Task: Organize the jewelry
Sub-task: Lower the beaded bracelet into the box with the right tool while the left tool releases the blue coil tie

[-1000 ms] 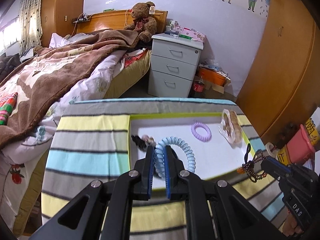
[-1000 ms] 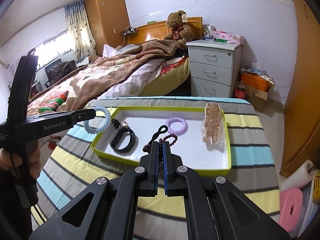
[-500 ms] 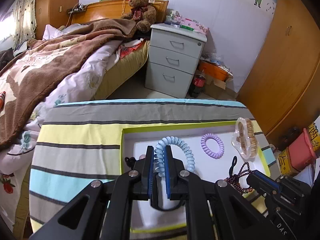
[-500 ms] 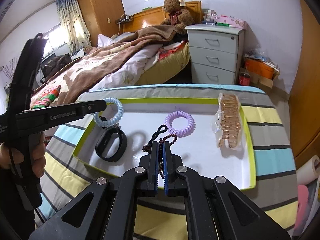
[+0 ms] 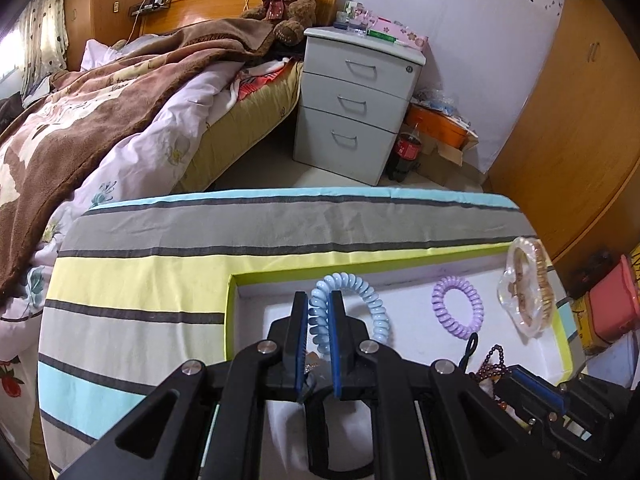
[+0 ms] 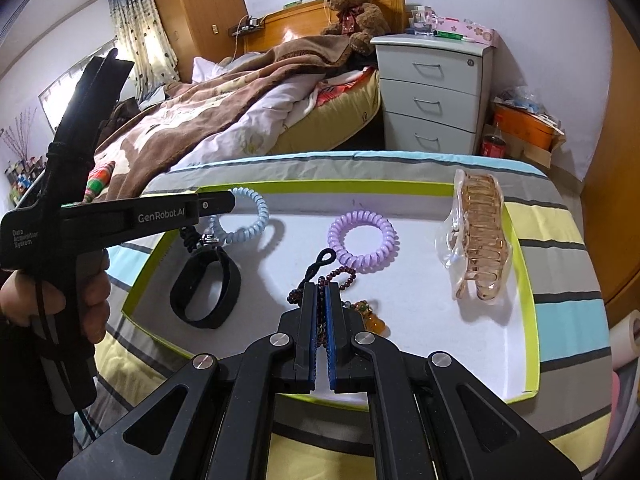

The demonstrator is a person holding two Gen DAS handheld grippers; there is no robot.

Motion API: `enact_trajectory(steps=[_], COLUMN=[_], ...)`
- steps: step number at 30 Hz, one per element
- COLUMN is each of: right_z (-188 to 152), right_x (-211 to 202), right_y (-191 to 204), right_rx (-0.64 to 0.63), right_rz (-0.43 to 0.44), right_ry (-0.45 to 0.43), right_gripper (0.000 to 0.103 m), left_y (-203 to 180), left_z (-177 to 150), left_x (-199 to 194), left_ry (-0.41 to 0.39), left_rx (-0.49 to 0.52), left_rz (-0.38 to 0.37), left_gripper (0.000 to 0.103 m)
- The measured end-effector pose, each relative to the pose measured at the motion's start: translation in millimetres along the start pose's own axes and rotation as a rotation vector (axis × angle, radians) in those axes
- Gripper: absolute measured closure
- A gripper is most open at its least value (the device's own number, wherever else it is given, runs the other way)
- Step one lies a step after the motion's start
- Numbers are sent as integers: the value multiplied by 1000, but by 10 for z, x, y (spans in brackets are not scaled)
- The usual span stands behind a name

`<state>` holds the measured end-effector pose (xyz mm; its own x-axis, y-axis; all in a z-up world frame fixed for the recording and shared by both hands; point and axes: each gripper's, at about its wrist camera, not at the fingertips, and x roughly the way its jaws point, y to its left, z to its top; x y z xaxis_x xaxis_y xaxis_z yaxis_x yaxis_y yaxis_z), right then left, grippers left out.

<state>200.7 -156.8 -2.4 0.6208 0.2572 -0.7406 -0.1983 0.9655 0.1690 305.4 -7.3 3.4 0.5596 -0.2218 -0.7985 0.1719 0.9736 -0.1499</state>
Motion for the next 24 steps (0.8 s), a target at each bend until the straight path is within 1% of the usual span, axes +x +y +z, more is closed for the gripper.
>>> enact_trajectory(steps=[11, 20, 24], right_z=[-16, -7, -12], right_x=[63, 102, 127], right_y=[-27, -51, -56], right_rx=[-4, 3, 1], right_rz=[-13, -19, -27], right_ry=[14, 24, 33], right_gripper=[99, 99, 98], left_y=[2, -17, -10], left_z=[-23, -21, -24], left_x=[175, 202, 229], left_ry=[40, 47, 56], left_rx=[-6, -3, -9], left_rz=[4, -3, -2], left_gripper=[92, 92, 92])
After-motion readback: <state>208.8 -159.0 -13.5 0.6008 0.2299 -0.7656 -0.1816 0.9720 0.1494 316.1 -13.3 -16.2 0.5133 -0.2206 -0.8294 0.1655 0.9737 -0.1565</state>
